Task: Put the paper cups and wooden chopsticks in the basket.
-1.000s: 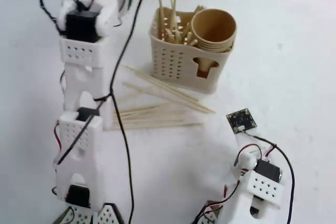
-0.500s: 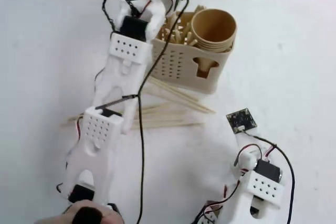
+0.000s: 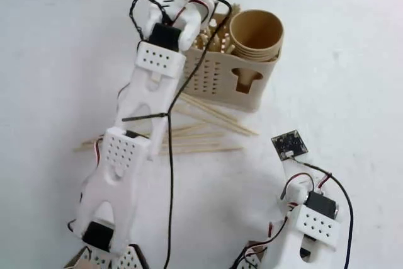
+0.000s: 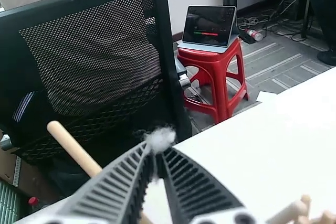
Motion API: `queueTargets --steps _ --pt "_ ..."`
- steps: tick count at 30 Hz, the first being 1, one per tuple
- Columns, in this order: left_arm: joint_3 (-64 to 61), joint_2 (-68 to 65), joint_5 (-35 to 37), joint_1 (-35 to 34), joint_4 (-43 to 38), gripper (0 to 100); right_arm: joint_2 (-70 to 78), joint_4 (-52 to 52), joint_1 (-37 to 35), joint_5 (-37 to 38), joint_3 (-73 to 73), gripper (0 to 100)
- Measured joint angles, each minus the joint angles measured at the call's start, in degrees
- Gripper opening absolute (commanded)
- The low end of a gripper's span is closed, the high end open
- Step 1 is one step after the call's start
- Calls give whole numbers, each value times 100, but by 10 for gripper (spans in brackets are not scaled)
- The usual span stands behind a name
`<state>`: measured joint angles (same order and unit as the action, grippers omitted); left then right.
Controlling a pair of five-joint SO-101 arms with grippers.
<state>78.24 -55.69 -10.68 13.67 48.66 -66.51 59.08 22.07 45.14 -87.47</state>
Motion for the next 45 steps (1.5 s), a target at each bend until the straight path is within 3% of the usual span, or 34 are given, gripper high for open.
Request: queueTargets --steps 19,25,28,37,45 --pt "-9 2251 0 185 1363 54 0 0 0 0 0 18" --pt "-9 1600 1222 -281 1380 196 0 0 0 0 0 18" --pt "-9 1231 1846 -440 1380 186 0 0 0 0 0 18" --pt "-9 607 2004 -457 1002 183 0 0 0 0 0 18" --pt "-18 404 2022 -457 888 22 0 0 0 0 0 18"
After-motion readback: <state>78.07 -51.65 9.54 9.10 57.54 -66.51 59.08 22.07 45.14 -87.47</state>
